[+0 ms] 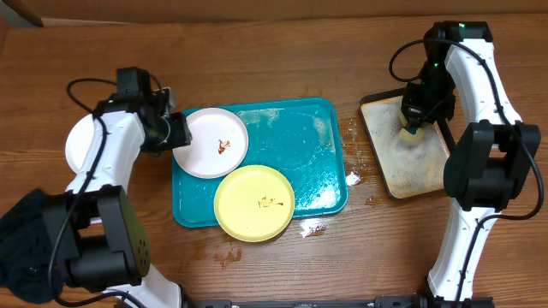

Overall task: Clean dirty plates on tray and stack at the side
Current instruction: 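Grip the rim of the sauce-stained white plate with the left gripper, then slide the sauce-stained plate toward the tray center with the left gripper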

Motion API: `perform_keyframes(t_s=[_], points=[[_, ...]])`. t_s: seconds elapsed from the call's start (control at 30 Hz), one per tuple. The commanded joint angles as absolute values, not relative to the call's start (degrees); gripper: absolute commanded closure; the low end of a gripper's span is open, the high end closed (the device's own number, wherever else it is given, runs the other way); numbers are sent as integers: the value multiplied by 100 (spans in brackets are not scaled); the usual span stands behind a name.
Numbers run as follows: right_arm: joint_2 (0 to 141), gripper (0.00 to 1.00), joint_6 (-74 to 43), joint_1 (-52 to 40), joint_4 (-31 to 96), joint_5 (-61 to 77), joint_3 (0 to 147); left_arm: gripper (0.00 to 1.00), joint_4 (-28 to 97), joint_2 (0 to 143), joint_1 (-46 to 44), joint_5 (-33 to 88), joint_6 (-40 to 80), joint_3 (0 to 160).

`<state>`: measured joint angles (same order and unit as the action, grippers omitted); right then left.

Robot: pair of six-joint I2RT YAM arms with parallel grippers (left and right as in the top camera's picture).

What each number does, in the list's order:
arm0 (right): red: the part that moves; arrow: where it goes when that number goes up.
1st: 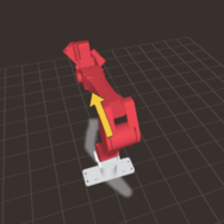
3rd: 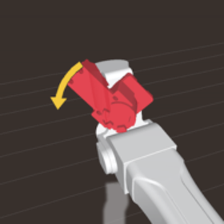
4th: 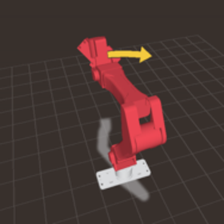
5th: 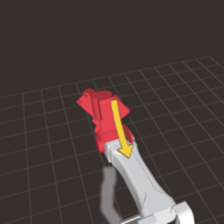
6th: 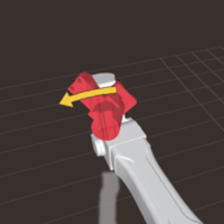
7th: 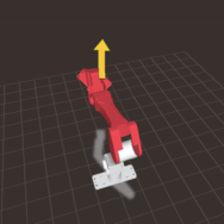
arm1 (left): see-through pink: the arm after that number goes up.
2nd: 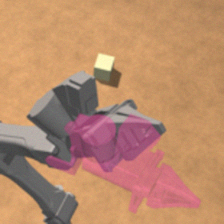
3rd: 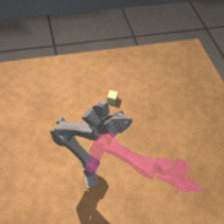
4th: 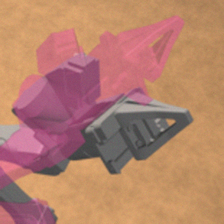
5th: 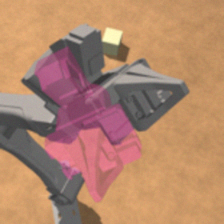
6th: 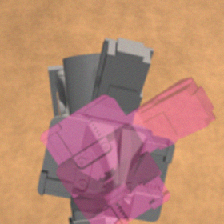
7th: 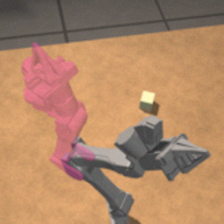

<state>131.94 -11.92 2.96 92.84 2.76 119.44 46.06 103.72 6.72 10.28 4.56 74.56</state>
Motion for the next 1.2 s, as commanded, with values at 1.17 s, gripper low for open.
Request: perform_keyframes(t_s=[1.17], points=[[12986,96,-1146,296,9421,311,11931,43,4182,11544,-1253,991,928,7496]])
